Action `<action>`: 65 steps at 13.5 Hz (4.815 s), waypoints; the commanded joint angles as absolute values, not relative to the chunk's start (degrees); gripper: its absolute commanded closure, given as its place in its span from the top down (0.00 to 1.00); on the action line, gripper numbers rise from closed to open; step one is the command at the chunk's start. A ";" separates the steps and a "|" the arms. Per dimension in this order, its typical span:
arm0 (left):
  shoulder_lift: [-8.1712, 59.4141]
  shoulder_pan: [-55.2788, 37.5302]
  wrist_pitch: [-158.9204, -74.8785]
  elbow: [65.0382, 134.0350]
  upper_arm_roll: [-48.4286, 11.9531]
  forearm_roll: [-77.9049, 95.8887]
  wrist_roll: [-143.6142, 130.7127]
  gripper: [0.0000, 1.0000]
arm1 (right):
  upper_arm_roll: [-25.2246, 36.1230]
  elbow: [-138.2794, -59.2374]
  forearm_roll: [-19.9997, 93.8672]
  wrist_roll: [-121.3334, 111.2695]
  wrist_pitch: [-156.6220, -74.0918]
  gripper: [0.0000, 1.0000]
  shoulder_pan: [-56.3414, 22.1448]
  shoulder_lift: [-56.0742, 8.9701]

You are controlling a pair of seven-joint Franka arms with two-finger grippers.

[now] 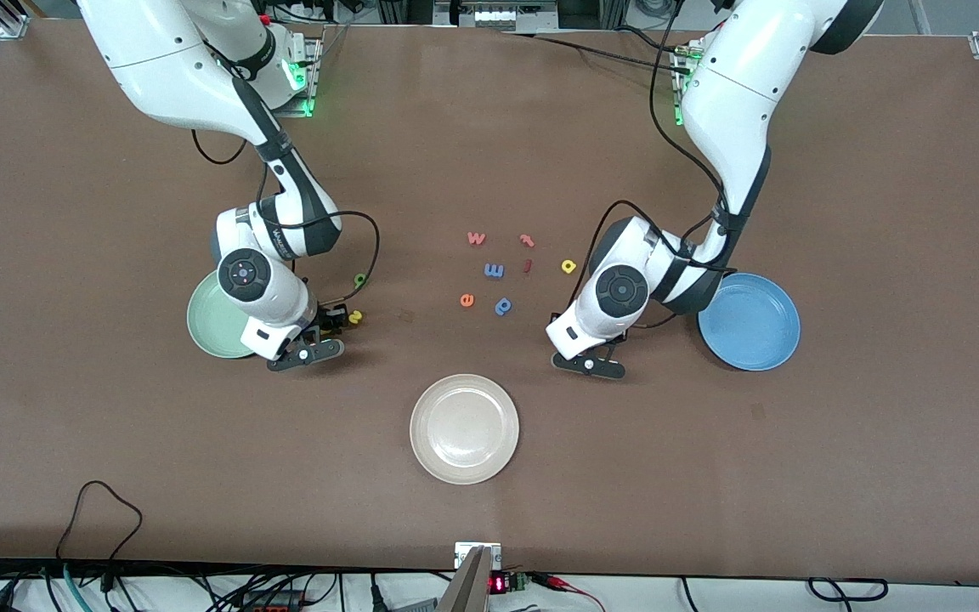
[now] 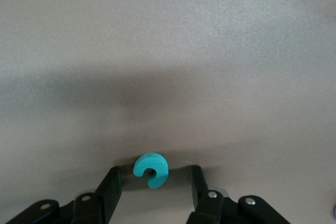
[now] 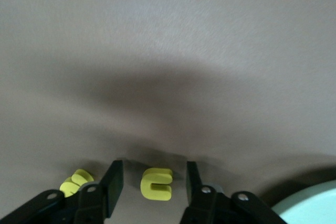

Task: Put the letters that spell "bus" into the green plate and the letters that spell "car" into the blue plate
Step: 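Close both grippers on the yellow u and the teal c, then carry the u to the green plate and the c to the blue plate, then lower both grippers onto the yellow 2 and the teal L, closing them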

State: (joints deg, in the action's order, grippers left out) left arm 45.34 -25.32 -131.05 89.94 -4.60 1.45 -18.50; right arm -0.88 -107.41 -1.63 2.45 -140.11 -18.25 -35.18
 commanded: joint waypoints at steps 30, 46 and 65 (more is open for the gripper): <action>32.87 -4.51 -106.78 92.27 -3.78 -1.85 0.07 0.10 | -0.70 -114.34 -7.82 -4.92 -131.21 0.64 -4.67 -23.73; 32.86 -6.04 -124.70 102.75 -11.86 -0.88 -3.94 0.77 | -3.52 -108.54 -6.86 20.13 -139.56 0.48 -20.83 -31.63; 38.94 -14.77 -131.48 102.74 -11.87 -1.05 -21.79 0.61 | -3.52 -107.75 -6.68 19.86 -140.89 0.48 -21.97 -35.25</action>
